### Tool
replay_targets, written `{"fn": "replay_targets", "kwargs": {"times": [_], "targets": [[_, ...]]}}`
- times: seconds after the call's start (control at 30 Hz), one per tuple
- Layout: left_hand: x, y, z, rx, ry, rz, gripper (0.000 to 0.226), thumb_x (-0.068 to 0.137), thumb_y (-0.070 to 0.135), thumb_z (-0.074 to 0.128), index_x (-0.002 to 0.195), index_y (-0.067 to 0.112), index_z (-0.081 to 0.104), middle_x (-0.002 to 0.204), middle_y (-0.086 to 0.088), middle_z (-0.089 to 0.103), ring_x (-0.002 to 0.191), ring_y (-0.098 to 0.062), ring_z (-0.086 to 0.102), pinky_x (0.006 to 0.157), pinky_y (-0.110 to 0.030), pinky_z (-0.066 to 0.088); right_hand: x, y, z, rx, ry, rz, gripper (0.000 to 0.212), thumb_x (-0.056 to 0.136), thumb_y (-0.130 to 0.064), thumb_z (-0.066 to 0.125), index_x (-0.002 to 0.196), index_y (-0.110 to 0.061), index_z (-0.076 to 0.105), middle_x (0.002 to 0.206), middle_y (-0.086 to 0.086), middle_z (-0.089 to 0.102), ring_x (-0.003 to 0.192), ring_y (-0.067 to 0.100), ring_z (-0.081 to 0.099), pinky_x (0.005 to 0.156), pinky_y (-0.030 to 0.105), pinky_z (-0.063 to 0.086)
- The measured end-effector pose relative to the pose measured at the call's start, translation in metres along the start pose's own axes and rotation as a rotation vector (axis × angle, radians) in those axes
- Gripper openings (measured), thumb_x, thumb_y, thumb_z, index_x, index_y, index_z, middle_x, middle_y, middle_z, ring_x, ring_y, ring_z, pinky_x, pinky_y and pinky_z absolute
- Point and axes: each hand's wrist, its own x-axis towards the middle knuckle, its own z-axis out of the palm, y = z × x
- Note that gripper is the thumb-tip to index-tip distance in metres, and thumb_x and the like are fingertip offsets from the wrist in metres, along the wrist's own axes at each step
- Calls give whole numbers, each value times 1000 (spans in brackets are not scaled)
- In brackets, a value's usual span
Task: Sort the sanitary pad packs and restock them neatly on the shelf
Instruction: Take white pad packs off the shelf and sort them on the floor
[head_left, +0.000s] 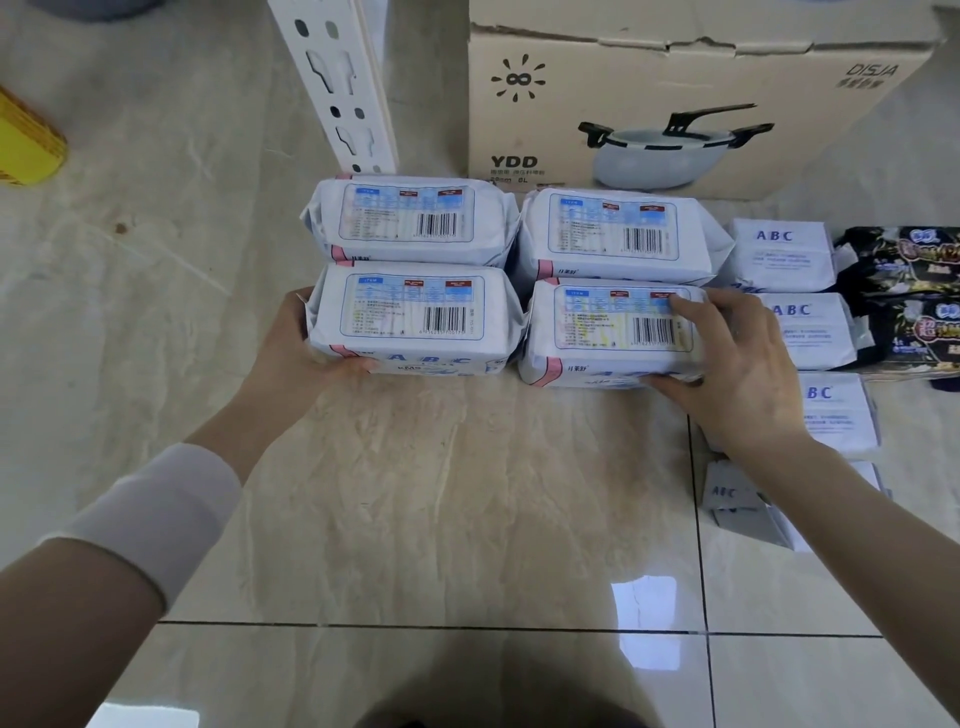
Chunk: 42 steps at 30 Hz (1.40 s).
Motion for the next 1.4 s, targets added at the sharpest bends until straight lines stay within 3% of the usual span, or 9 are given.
{"fn": "replay_targets", "kwargs": {"times": [0.17,0.23,0.33,0.47,0.57,0.77,1.03,1.3,1.4], "targets": [[1,-3,-3,2,-5,26,66,59,-9,80,96,31,44,98,17,53,85,23,53,69,-2,43,-2,-2,-2,-32,-29,7,78,57,-28,87,124,-7,54,120,25,49,106,45,48,83,51,46],[-2,-8,-6,12,-39,32,83,59,-10,80,122,32,46,112,19,56,99,19,51,78,-3,42,-2,-3,-3,-54,-39,10,79,57,-32,86,124,-7,54,121,26,49,109,45,46,88,51,43],[-11,-10,-15,69,-26,-53,110,62,-7,78,146,16,11,143,0,36,127,-2,41,102,-17,34,-4,-10,-10,-69,-54,49,78,57,-37,84,123,-7,55,125,26,48,115,46,42,93,54,39],[-39,28,-35,125,49,-238,111,65,9,81,147,19,8,152,-5,23,138,-12,26,107,-24,22,0,-43,-53,-4,-128,120,72,63,-37,81,124,-8,54,133,23,46,126,47,36,96,58,35],[-66,91,-53,262,90,-356,100,71,22,79,148,19,14,153,0,20,140,-14,20,110,-24,17,6,-74,-109,-6,-224,116,65,74,-33,75,129,-9,51,142,17,40,135,41,28,103,55,29],[-121,271,-78,614,-185,-286,85,83,34,67,147,10,16,155,-7,15,144,-20,6,116,-32,8,15,-130,-283,-46,-490,102,63,92,-40,49,146,-25,22,157,-1,9,145,21,-5,116,37,-3],[-196,543,-88,744,-363,-37,70,91,35,54,147,12,18,154,-5,20,143,-21,12,116,-35,12,8,-157,-547,-64,-504,184,59,93,-39,47,145,-21,25,156,1,14,144,23,1,116,37,0],[-237,682,-54,846,-288,169,59,89,30,58,139,14,31,143,-5,34,136,-22,26,112,-34,20,-7,-106,-668,54,-400,172,54,91,-35,53,140,-20,37,151,1,28,143,23,10,116,36,7],[-247,726,-36,859,-287,189,63,91,32,54,144,16,25,151,-6,25,142,-22,15,114,-34,14,-3,-76,-715,83,-346,163,53,92,-34,52,141,-23,35,153,-2,23,144,22,7,114,35,11]]}}
